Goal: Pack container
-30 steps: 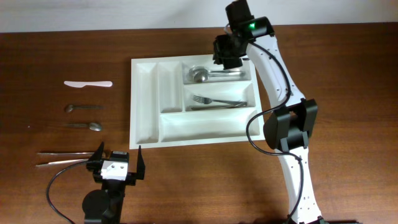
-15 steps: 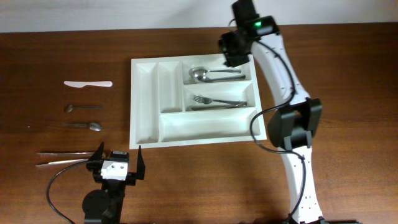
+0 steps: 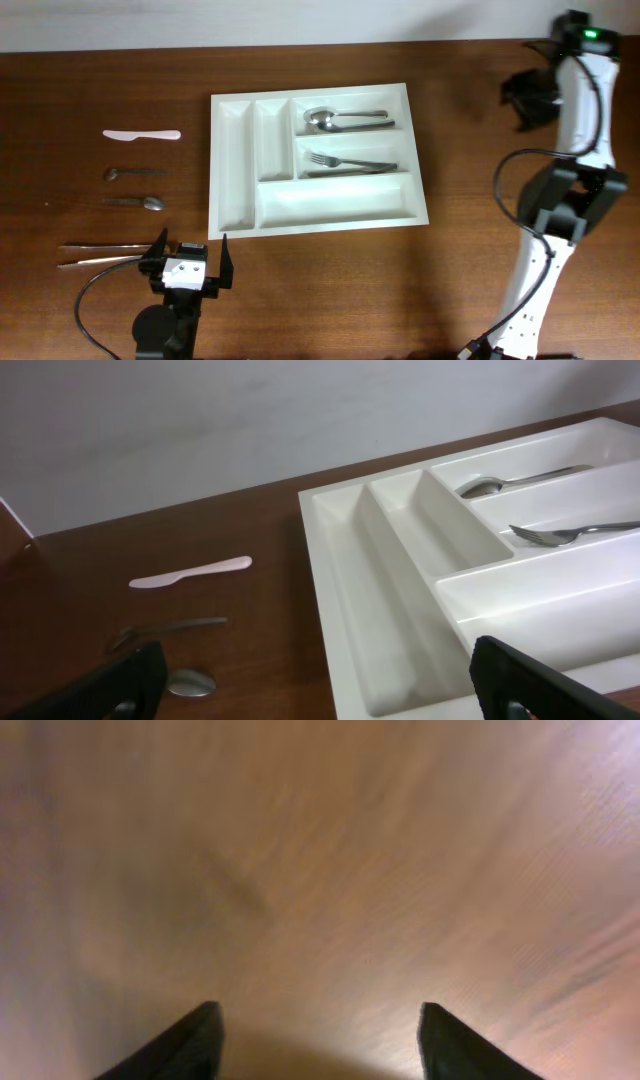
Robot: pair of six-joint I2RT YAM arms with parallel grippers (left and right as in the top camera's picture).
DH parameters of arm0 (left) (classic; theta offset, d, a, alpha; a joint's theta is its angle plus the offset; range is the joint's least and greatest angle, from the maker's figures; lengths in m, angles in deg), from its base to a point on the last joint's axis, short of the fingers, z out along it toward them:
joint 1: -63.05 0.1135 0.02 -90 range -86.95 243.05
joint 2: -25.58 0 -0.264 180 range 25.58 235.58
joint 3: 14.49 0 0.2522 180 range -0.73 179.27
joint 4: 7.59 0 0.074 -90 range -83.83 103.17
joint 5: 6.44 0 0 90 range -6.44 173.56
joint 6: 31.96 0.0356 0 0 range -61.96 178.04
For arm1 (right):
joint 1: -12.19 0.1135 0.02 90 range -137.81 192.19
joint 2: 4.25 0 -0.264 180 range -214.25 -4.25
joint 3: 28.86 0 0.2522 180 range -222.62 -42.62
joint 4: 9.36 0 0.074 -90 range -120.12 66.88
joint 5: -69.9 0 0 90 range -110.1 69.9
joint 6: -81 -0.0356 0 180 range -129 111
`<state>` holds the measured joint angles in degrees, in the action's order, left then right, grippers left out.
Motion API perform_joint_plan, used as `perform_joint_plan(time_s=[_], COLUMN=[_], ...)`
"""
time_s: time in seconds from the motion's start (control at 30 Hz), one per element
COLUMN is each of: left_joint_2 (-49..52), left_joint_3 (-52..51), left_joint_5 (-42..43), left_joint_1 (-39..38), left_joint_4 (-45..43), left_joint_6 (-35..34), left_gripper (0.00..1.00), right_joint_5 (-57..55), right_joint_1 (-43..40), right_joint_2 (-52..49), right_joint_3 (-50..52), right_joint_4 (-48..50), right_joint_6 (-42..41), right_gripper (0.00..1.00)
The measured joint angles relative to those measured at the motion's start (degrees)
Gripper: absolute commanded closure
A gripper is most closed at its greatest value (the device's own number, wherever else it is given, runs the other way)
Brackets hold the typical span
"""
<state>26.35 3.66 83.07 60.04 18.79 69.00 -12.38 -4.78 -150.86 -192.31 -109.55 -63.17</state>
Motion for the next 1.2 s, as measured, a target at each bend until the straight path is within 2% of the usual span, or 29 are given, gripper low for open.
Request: perform_joint_plan(time_s=[0.07, 0.13, 0.2, 0.23, 0.27, 0.4, 0.87, 1.2], left_joint_2=[0.0, 0.0, 0.0, 0.0, 0.0, 0.0, 0.0, 0.0], left_joint_3=[0.0, 0.0, 0.0, 0.0, 0.0, 0.0, 0.0, 0.0], left_joint_5=[0.0, 0.0, 0.0, 0.0, 0.0, 0.0, 0.0, 0.0], left_joint_1=[0.0, 0.0, 0.0, 0.0, 0.0, 0.0, 0.0, 0.0], left_joint_4=[0.0, 0.0, 0.0, 0.0, 0.0, 0.0, 0.0, 0.0], left_joint_6=[0.0, 0.0, 0.0, 0.0, 0.0, 0.0, 0.0, 0.0], left_gripper=[0.01, 0.01, 0.01, 0.01, 0.01, 0.01, 0.01, 0.01], right_joint_5=[-0.2, -0.4, -0.5, -0.4, -0.5, -3.0, -14.0, -15.4], right_joint_1=[-2.3, -4.4, -4.8, -4.8, -4.6, -3.5, -3.1, -4.0], right_joint_2=[0.0, 0.0, 0.0, 0.0, 0.0, 0.0, 0.0, 0.0], right_joint_3=[0.0, 0.0, 0.0, 0.0, 0.0, 0.0, 0.0, 0.0], right_joint_4=[-1.1, -2.3, -3.2, -3.8, -4.7, -8.7, -10.6, -10.6], right_joint_6=[4.5, 13.1, 19.7, 23.9, 27.8, 35.2, 39.8, 44.0], right_gripper=[0.27, 0.25, 0.2, 0.12, 0.01, 0.01, 0.01, 0.01])
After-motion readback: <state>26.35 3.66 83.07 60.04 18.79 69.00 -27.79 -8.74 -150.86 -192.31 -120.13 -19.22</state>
